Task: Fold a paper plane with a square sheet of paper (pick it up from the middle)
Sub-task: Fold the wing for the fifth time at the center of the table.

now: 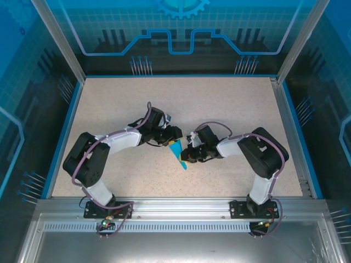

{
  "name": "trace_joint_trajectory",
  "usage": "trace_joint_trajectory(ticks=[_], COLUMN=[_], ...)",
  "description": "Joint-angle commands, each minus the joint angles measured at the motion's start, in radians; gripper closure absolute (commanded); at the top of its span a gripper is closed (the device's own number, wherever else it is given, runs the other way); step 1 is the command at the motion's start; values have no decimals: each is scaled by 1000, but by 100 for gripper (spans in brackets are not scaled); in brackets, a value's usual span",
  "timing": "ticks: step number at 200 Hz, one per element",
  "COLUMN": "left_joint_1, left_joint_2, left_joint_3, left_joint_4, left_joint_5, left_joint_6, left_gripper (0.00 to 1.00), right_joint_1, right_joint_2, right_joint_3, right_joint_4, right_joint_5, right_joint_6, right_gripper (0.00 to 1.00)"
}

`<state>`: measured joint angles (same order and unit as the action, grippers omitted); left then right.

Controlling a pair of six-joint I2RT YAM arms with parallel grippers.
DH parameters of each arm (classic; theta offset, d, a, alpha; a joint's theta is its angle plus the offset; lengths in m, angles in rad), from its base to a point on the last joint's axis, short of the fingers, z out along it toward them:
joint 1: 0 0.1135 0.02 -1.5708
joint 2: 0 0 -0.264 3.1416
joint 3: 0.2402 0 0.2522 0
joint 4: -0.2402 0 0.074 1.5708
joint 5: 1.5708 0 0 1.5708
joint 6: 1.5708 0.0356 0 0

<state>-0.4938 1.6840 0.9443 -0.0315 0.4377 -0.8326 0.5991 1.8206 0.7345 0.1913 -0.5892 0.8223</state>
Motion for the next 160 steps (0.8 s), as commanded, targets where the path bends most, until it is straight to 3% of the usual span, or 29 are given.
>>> trace_joint_trajectory(ticks=[1,67,89,126,160], left_joint_1=[6,6,9,40,90], left_joint_2=[25,101,133,180,218], left_joint_3=[-29,-67,-66,-45,-34], left_joint_4=[19,121,121,90,96], left_joint_5=[-3,4,-42,-101,-82], left_joint_6=[-2,-1,19,44,68], left_gripper=[56,59,59,60,60], right_joint_1=[-6,-6,-6,-5,-5], right_joint_2=[79,81,77,62,50], right_joint_3=[-37,-42,-45,-46,-44], right_joint_4=[-179,-181,-190,-227,-274], right_joint_5=[94,92,92,97,98], right_joint_6=[-33,-28,-34,-61,-96], right_gripper=[100,100,100,100,100])
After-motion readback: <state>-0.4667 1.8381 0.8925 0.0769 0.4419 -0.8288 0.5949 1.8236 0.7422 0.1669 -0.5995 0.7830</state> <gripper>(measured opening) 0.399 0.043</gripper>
